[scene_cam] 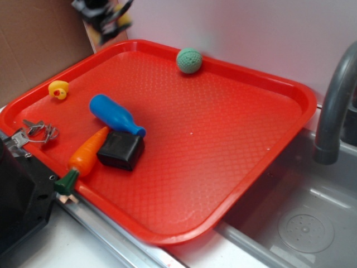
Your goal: Grab the green sponge.
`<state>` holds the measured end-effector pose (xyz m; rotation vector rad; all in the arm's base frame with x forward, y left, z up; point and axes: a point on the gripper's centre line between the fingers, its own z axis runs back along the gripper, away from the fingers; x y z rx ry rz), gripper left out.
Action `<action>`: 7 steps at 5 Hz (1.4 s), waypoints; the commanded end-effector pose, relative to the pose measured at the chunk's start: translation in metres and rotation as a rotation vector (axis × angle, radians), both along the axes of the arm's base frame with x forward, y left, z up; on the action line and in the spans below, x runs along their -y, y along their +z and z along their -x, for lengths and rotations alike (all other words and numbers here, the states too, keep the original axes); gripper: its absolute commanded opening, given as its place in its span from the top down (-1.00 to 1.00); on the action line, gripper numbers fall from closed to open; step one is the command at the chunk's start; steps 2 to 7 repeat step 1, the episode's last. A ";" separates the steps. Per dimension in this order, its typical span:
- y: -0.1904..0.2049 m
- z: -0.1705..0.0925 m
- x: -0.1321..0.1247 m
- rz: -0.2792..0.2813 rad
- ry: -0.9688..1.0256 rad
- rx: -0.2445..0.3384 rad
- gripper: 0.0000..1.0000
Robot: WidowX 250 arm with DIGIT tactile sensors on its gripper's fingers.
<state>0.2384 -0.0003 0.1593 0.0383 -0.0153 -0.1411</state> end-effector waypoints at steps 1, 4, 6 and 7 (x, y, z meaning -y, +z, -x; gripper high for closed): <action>0.079 0.012 0.047 0.033 0.044 0.065 1.00; 0.079 0.012 0.047 0.033 0.044 0.065 1.00; 0.079 0.012 0.047 0.033 0.044 0.065 1.00; 0.079 0.012 0.047 0.033 0.044 0.065 1.00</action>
